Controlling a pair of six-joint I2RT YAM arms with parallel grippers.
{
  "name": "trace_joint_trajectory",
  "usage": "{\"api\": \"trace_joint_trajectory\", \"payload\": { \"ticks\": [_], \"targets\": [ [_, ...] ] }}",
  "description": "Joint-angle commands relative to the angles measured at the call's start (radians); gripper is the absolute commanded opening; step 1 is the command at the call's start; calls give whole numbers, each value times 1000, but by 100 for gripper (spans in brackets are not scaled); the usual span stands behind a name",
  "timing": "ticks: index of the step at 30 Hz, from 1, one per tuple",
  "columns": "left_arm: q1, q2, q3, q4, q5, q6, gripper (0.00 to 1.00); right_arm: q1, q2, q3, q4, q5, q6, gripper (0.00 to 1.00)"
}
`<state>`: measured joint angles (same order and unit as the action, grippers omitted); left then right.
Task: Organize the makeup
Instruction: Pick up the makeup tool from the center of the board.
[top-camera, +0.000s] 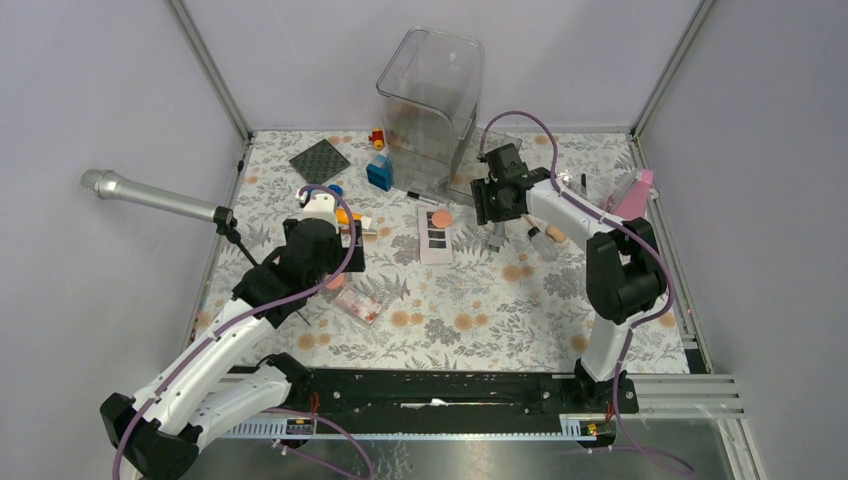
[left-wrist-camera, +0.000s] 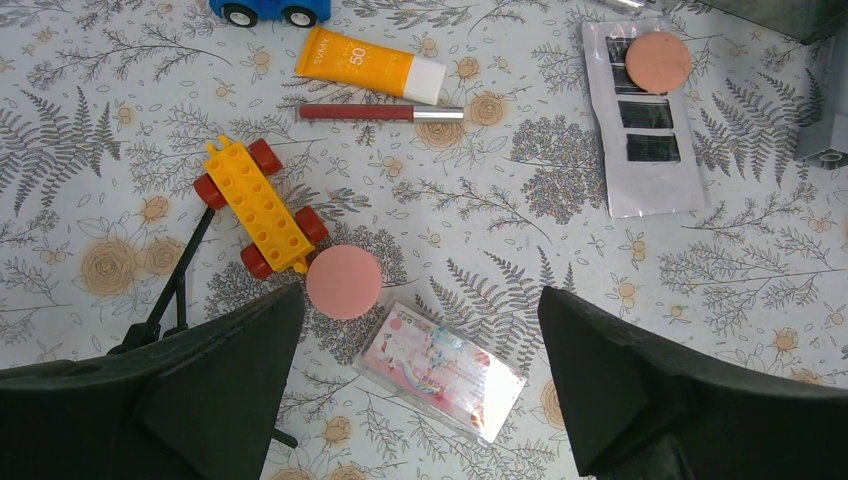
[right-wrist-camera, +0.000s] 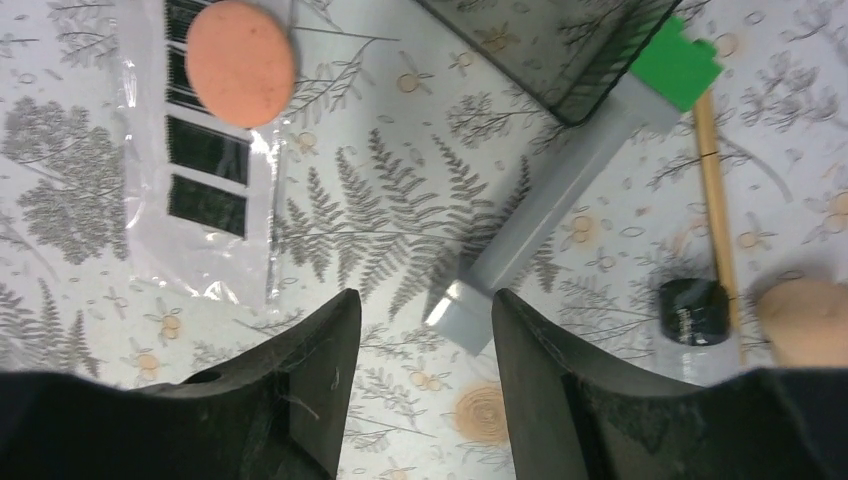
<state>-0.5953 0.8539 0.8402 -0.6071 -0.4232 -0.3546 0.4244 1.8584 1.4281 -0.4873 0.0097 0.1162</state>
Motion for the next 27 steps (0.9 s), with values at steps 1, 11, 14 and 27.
{"api": "trace_joint_trajectory", "payload": {
  "ticks": [1, 11, 14, 27],
  "targets": [
    [0, 2, -6, 43, 3, 16, 99, 36, -100, -66, 107, -35, 143, 58],
    [0, 46, 114, 35, 110, -154, 99, 36, -160, -256, 382, -148, 432, 52],
    [0, 75, 80, 138, 165, -253, 99, 36, -146, -301, 449, -177, 499, 51],
    [-57, 435, -81, 644, 211, -365, 92, 76, -24, -351, 550, -171, 545, 46]
  ]
}}
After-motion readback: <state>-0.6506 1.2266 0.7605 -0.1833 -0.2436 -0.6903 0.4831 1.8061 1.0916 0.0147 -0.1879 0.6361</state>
